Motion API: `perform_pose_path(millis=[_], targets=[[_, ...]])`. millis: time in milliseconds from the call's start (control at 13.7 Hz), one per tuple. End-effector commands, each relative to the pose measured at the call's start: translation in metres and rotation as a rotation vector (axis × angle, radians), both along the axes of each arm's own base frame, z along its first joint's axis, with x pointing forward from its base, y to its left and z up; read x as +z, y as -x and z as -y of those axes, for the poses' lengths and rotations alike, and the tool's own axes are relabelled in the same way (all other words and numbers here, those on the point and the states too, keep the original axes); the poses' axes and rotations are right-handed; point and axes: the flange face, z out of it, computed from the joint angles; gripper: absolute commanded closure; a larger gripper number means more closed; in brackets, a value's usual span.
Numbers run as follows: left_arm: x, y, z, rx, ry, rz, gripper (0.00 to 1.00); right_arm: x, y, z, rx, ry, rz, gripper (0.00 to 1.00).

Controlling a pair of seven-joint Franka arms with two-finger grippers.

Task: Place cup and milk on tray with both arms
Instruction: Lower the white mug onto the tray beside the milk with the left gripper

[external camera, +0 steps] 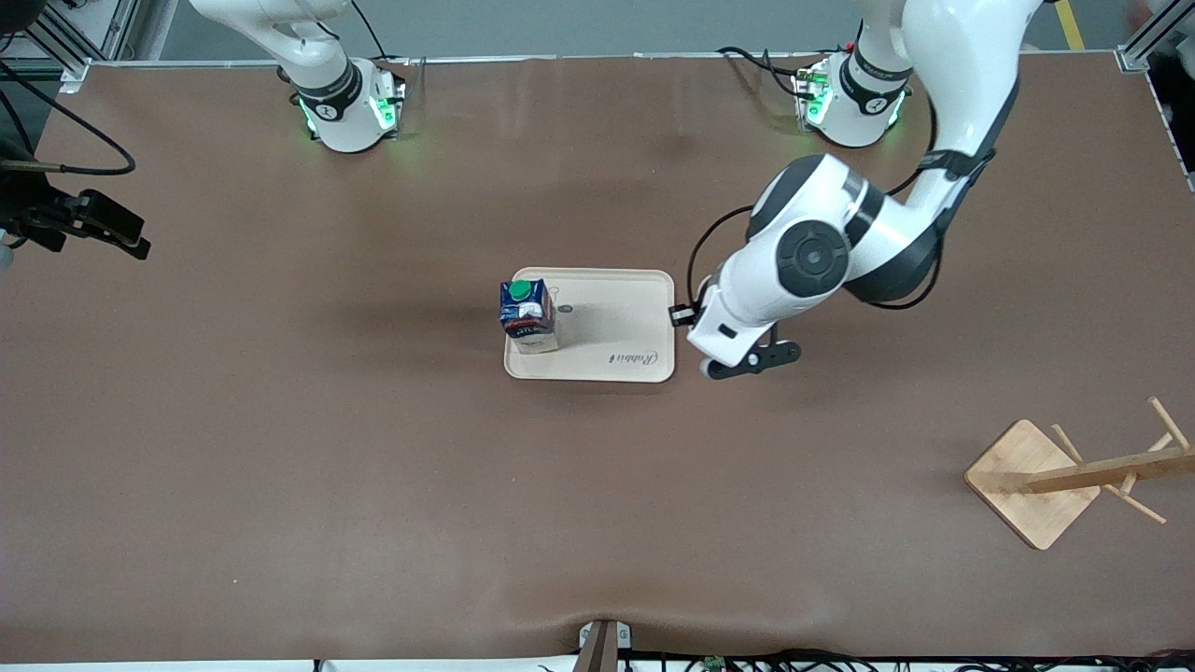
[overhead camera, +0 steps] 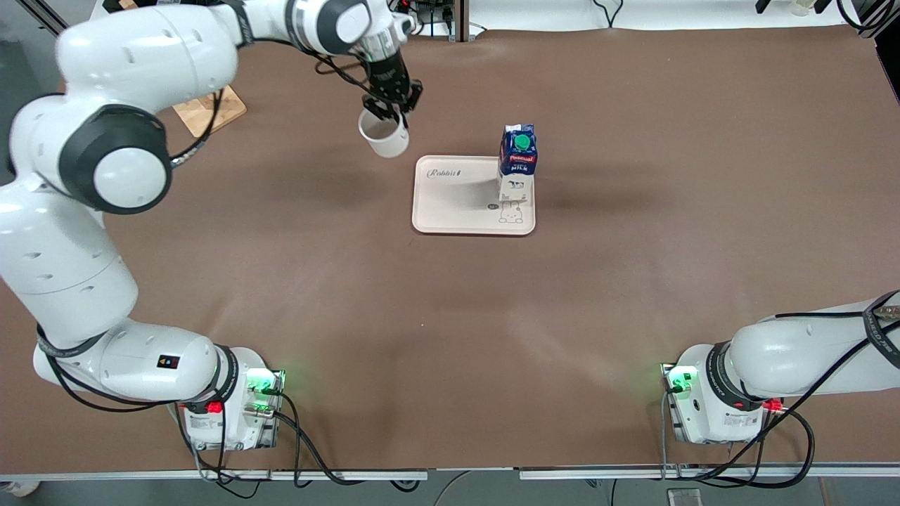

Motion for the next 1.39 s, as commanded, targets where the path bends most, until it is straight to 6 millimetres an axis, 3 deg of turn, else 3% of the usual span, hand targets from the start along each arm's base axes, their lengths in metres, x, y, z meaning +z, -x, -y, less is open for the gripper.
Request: perform_pose_path(millis=[0, 438, 803, 1094, 1240, 1313], targets=[[-0.033, -0.001, 0.029, 0.016, -0.007, -0.061, 1.0, 0.006, 0.0, -0.004, 0.03, -0.004, -0.005, 0.0], [-0.077, 0.028, 0.085, 0.001, -0.018, -0.122, 1.0, 0.017, -0.001, 0.013, -0.001, -0.017, 0.019, 0.0], [-0.109, 0.047, 0.114, -0.025, -0.04, -0.082, 1.0, 0.015, -0.001, 0.016, -0.006, -0.017, 0.014, 0.0], [-0.14, 0.056, 0.128, 0.006, -0.093, -0.021, 1.0, 0.014, -0.001, 0.016, -0.006, -0.017, 0.01, 0.0], [-0.142, 0.056, 0.127, 0.016, -0.1, -0.021, 1.0, 0.014, -0.001, 0.017, -0.008, -0.017, 0.005, 0.0], [-0.143, 0.056, 0.126, 0.021, -0.101, -0.023, 0.93, 0.013, -0.001, 0.017, -0.008, -0.017, 0.003, 0.0]])
